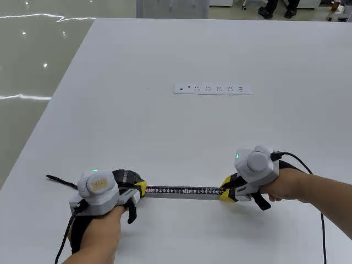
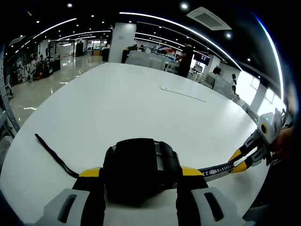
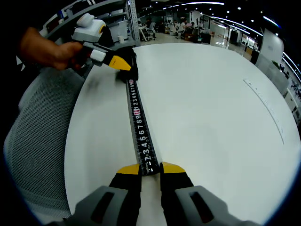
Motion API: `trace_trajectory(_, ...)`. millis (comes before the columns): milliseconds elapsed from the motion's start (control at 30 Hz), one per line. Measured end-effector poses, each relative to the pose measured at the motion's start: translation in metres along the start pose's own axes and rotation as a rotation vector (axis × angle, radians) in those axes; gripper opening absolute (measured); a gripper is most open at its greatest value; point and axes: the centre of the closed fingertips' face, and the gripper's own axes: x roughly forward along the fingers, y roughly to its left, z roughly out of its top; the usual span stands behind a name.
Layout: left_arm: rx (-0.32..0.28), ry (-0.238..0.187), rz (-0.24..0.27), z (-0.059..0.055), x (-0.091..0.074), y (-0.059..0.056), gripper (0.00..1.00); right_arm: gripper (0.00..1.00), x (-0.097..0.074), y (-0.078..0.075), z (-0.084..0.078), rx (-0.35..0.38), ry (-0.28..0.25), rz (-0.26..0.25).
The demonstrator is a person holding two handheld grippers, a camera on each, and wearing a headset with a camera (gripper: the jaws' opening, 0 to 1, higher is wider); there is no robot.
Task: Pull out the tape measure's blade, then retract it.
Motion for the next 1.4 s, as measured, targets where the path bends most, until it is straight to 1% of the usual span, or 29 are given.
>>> trace_trajectory(167,-0.003,-0.001,-0.003,0.0,0.0,0.0,0.57,0.13,0.002,0.001,0.004,-0.005,0.0,0.004)
trace_trajectory(200,-0.002,0.0,-0.005,0.0,0.0,0.0,0.57,0.13,0.005,0.002,0.007,-0.007,-0.003,0.006)
trace_trajectory(300,-0.005,0.001,-0.007,0.0,0.0,0.0,0.57,0.14,0.007,0.002,0.01,-0.007,-0.007,0.008)
trace_trajectory(567,-0.006,0.002,-0.011,-0.001,0.0,0.0,0.57,0.14,0.011,0.003,0.015,-0.01,-0.01,0.014)
trace_trajectory(800,-0.007,0.001,-0.013,-0.001,0.001,0.0,0.58,0.14,0.016,0.006,0.022,-0.014,-0.015,0.022)
trace_trajectory(1033,-0.01,0.003,-0.015,-0.001,0.001,0.0,0.58,0.14,0.018,0.007,0.027,-0.018,-0.02,0.024)
trace_trajectory(1167,-0.015,0.002,-0.017,-0.001,0.001,0.0,0.58,0.14,0.022,0.008,0.034,-0.02,-0.031,0.03)
trace_trajectory(1233,-0.018,0.001,-0.017,0.0,0.001,0.0,0.58,0.14,0.024,0.008,0.034,-0.034,-0.016,0.028)
trace_trajectory(1300,-0.014,0.002,-0.016,-0.001,0.001,0.0,0.58,0.14,0.025,0.009,0.036,-0.022,-0.024,0.034)
trace_trajectory(1333,-0.016,0.002,-0.017,-0.001,0.001,0.0,0.58,0.14,0.026,0.008,0.036,-0.031,-0.021,0.032)
trace_trajectory(1400,-0.014,0.003,-0.019,-0.001,0.001,0.0,0.58,0.14,0.026,0.008,0.037,-0.026,-0.026,0.035)
